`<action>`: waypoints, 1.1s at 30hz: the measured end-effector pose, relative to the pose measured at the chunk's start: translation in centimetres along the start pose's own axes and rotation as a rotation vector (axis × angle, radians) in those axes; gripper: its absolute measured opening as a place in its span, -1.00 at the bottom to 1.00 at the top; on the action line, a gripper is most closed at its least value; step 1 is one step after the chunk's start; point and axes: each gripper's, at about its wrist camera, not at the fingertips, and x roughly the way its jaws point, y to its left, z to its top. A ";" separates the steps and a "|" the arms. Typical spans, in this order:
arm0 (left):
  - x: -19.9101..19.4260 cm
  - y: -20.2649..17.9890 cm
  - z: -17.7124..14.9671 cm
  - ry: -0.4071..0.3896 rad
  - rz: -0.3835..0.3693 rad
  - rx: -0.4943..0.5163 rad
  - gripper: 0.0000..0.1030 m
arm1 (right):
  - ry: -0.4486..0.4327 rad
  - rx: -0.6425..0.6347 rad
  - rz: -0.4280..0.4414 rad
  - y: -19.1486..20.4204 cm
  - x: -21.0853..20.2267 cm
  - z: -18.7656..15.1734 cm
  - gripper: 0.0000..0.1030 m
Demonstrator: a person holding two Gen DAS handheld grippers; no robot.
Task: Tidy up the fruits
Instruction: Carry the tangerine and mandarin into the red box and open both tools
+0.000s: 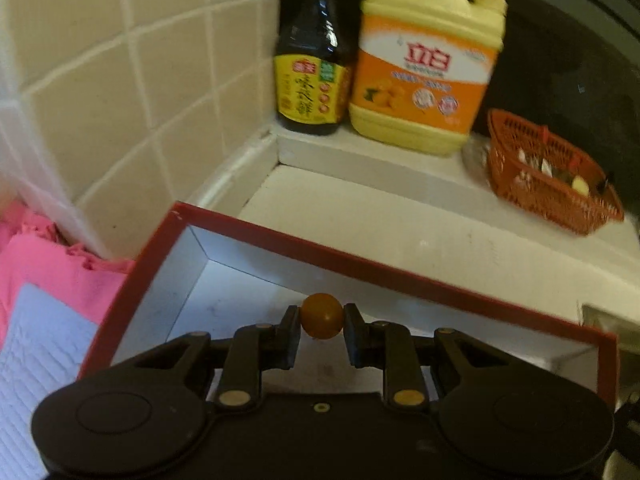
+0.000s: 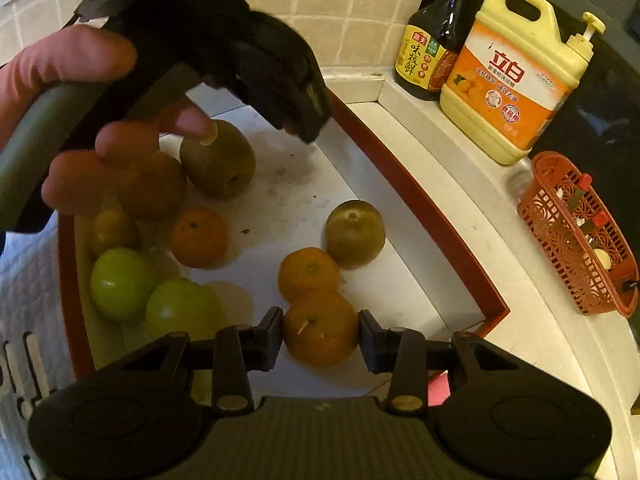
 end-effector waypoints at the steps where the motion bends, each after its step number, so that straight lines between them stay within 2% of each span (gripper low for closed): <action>1: 0.2 -0.2 -0.1 0.007 0.003 0.006 -0.47 | 0.006 0.001 0.003 0.0 0.2 0.0 -0.19; 5: 1.1 0.5 -0.1 0.068 -0.031 -0.048 -0.47 | 0.028 0.027 0.053 -0.5 0.8 -0.1 -0.18; 18: 1.0 0.9 -0.4 0.068 -0.082 -0.038 -0.47 | 0.063 -0.044 0.014 0.5 1.2 -0.1 -0.19; 20: 0.9 1.0 -0.4 0.061 -0.081 -0.044 -0.34 | 0.074 -0.075 0.002 1.0 1.2 -0.3 -0.18; 22: 0.5 1.3 -0.3 0.053 -0.089 -0.057 0.02 | 0.081 -0.090 -0.004 1.3 1.0 -0.4 -0.19; 29: -4.8 3.1 -0.6 -0.050 -0.104 -0.086 0.06 | 0.003 -0.011 -0.020 -1.1 -2.4 -0.4 -0.07; 31: -6.8 3.6 -1.1 -0.080 -0.094 -0.101 0.16 | -0.034 0.018 -0.026 -2.0 -4.0 -0.5 -0.05; 33: -9.1 4.2 -1.9 -0.110 -0.075 -0.115 0.23 | -0.072 0.047 -0.032 -2.6 -5.7 -0.9 0.13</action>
